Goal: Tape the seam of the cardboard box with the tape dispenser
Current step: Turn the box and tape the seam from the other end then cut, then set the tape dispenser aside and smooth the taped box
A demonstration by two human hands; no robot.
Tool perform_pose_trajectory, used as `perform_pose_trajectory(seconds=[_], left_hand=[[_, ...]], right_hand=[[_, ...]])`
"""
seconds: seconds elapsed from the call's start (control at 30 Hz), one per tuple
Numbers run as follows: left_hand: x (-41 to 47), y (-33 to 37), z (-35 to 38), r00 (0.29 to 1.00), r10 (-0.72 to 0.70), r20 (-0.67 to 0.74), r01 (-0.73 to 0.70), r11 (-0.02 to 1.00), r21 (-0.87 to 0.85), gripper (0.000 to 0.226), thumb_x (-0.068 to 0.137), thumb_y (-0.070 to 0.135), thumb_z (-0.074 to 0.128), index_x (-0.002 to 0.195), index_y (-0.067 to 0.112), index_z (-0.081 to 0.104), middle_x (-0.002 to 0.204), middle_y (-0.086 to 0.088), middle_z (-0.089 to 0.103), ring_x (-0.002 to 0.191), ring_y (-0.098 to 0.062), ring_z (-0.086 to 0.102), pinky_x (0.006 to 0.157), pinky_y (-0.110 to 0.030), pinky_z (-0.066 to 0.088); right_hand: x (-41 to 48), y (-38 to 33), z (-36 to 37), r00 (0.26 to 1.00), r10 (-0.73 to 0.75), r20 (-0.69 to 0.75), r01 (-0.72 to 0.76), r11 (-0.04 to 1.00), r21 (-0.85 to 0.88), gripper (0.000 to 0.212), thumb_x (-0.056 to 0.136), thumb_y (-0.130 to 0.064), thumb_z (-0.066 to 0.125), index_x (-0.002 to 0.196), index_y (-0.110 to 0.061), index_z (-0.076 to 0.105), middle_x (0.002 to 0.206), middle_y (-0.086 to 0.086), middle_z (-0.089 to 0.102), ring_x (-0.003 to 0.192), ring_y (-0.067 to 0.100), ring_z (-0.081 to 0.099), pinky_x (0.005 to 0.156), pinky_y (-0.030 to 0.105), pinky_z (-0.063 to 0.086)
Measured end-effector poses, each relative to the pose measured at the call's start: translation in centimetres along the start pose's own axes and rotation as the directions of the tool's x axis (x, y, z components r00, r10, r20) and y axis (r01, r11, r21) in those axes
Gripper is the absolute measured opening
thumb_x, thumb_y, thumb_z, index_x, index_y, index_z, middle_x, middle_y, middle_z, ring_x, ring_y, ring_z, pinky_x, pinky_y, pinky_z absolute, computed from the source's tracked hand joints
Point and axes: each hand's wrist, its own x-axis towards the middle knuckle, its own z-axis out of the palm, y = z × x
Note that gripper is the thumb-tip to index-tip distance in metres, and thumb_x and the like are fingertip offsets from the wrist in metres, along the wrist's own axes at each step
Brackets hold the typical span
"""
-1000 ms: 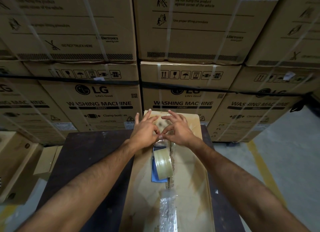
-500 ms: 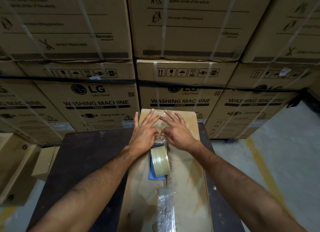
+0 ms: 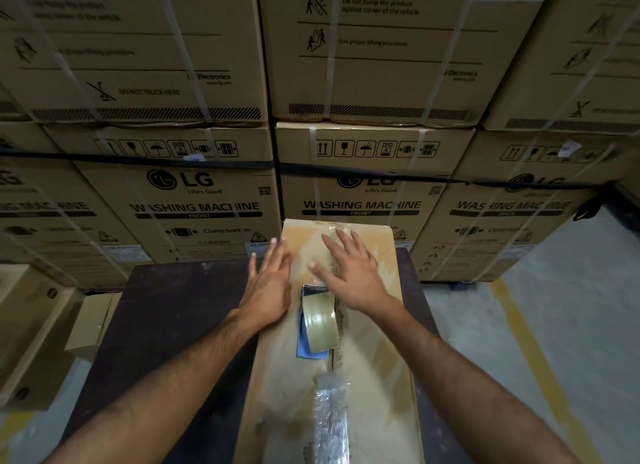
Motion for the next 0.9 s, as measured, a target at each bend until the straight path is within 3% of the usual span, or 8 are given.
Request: perform_pose_trajectory(seconds=[0.1,0.23,0.33,0.43,0.53,0.63,0.73,0.9], left_hand=[[-3.1,-0.1,2.0,0.995,-0.063,0.073,0.062,0.998,0.020,0.078,0.107,0.036,0.041,0.170,0.018,-0.001,0.174,-0.002,-0.028,0.161,-0.021,-0.031,0.132,-0.052,-0.016],[-6.5,-0.3,4.6,0.990,-0.073,0.124,0.071,0.997,0.027,0.101,0.098,0.062,0.045,0.166,0.019,-0.015,0.169,-0.001,-0.034,0.159,-0.022,-0.035,0.126,-0.039,-0.027],[-7.6,-0.1,5.3,0.992,-0.075,0.100,0.067,0.994,0.081,0.090,0.105,0.053,0.038,0.165,0.017,-0.018,0.174,-0.005,-0.031,0.159,-0.023,-0.036,0.120,-0.037,-0.035],[-7.9,0.6,5.3,0.995,-0.059,0.080,0.051,0.993,0.107,0.076,0.106,0.045,0.021,0.167,0.012,-0.010,0.177,-0.005,-0.023,0.160,-0.023,-0.031,0.126,-0.045,-0.026],[-8.1,0.6,5.1,0.996,-0.041,0.076,0.034,0.994,0.100,0.077,0.099,0.048,-0.001,0.168,0.013,-0.006,0.177,-0.002,-0.018,0.161,-0.021,-0.028,0.129,-0.047,-0.020],[-8.2,0.4,5.3,0.999,-0.033,0.039,0.029,0.995,0.097,0.076,0.101,0.050,0.001,0.169,0.016,0.003,0.179,-0.001,-0.009,0.164,-0.020,-0.021,0.130,-0.048,-0.016],[-8.3,0.5,5.5,0.999,-0.039,0.032,0.035,0.991,0.133,0.073,0.105,0.052,0.011,0.169,0.016,0.014,0.181,-0.003,0.004,0.165,-0.023,-0.011,0.130,-0.051,-0.013],[-9.4,1.9,5.7,0.997,-0.041,0.059,0.027,0.978,0.209,0.083,0.098,0.069,-0.010,0.167,0.022,-0.006,0.176,0.000,-0.017,0.164,-0.023,-0.022,0.128,-0.053,-0.023]], right_hand=[[-2.9,-4.3,1.3,0.997,0.058,0.049,-0.049,0.986,-0.161,0.099,0.083,-0.097,0.021,0.167,-0.046,0.005,0.180,0.004,-0.008,0.165,0.037,-0.012,0.125,0.075,0.005],[-5.5,-7.3,4.3,0.991,0.130,0.023,-0.119,0.956,-0.267,0.079,0.100,-0.066,0.033,0.167,-0.041,0.000,0.179,0.013,-0.011,0.162,0.050,-0.010,0.121,0.079,0.014],[-6.1,-7.6,5.4,0.986,0.167,0.013,-0.156,0.944,-0.290,0.071,0.104,-0.048,0.039,0.167,-0.040,0.006,0.179,0.015,-0.010,0.161,0.054,-0.006,0.118,0.078,0.025],[-6.1,-7.2,5.4,0.984,0.176,0.023,-0.160,0.937,-0.311,0.073,0.104,-0.040,0.049,0.167,-0.039,0.013,0.179,0.016,-0.006,0.160,0.057,-0.002,0.116,0.076,0.033],[-6.3,-7.2,4.8,0.985,0.161,0.055,-0.138,0.945,-0.295,0.078,0.102,-0.034,0.060,0.167,-0.037,0.017,0.179,0.016,-0.002,0.159,0.058,0.001,0.115,0.070,0.042],[-7.2,-7.0,3.2,0.988,0.144,0.055,-0.123,0.950,-0.287,0.092,0.097,-0.028,0.073,0.168,-0.035,0.016,0.179,0.017,-0.001,0.160,0.057,0.005,0.114,0.061,0.048],[-9.2,-5.2,0.5,0.992,0.121,-0.024,-0.123,0.955,-0.271,0.075,0.103,-0.027,0.058,0.168,-0.037,0.020,0.179,0.016,0.004,0.160,0.056,0.008,0.120,0.060,0.041],[-13.7,2.5,-4.2,0.941,0.118,-0.318,-0.201,0.949,-0.242,0.067,0.100,-0.025,0.058,0.163,-0.035,0.038,0.174,0.020,0.025,0.158,0.056,0.020,0.120,0.071,0.037]])
